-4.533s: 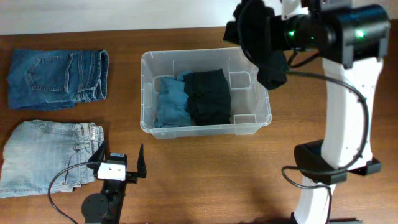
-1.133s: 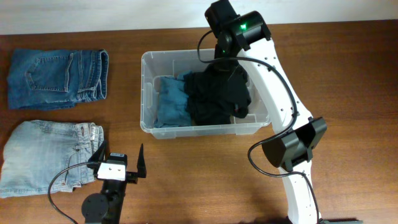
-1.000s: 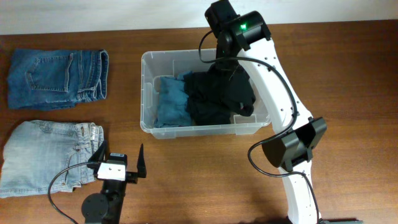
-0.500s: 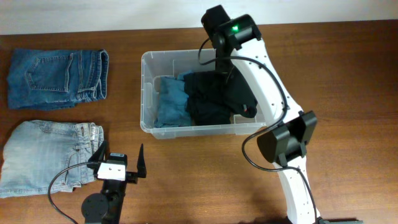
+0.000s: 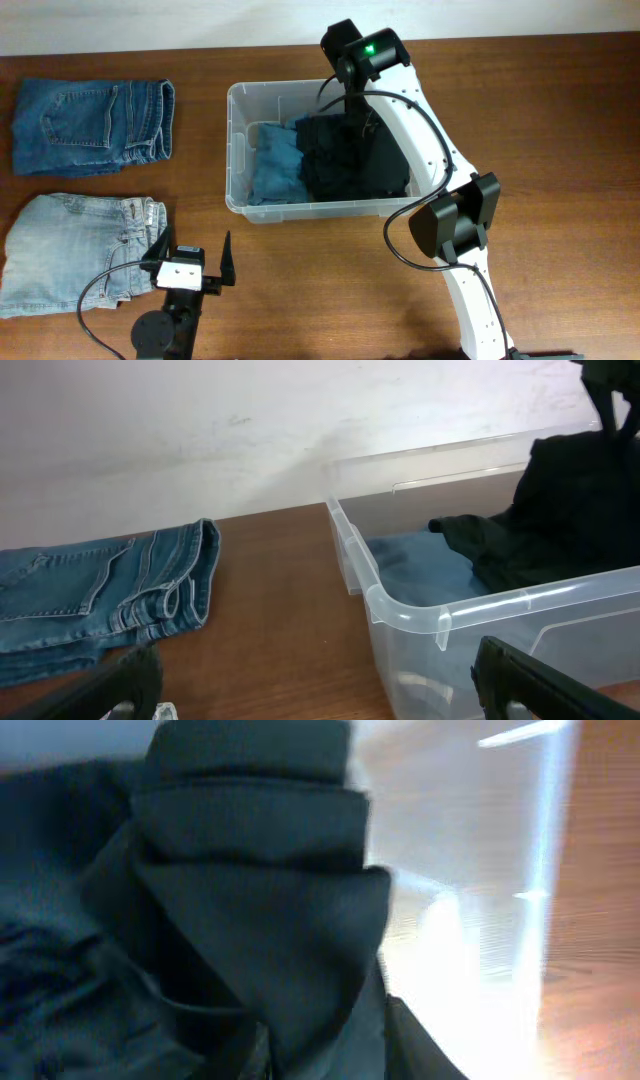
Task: Pack container
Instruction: 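Lower the black garment onto the first black garment and release, then press the stacked black garments flat with the right gripper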
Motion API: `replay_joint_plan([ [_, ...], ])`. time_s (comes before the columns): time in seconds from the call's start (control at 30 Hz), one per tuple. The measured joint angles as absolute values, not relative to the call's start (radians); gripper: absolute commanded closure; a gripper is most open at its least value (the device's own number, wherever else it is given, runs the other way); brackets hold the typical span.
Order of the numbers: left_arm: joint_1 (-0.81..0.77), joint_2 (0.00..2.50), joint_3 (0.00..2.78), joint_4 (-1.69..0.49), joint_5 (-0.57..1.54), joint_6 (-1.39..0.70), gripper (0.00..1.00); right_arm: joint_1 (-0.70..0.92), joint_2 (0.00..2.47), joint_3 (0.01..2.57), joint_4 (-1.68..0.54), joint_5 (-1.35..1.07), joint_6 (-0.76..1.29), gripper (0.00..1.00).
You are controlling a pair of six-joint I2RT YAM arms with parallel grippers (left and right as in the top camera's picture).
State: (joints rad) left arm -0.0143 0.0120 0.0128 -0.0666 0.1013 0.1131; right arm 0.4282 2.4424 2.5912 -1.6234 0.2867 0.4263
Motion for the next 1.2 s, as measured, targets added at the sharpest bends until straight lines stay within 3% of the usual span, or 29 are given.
replay_joint_plan([
  [0.5,-0.014,0.012,0.013,-0.067,0.102,0.113,0.01,0.393,2.435,2.773,-1.619,0.102,0.381,0.76],
  [0.63,-0.014,0.012,0.013,-0.067,0.102,0.113,0.01,0.366,2.428,2.777,-1.616,0.048,0.377,0.88],
  [1.2,-0.014,0.012,0.013,-0.067,0.102,0.113,0.01,0.376,2.431,2.122,-1.142,-0.199,0.284,0.92],
])
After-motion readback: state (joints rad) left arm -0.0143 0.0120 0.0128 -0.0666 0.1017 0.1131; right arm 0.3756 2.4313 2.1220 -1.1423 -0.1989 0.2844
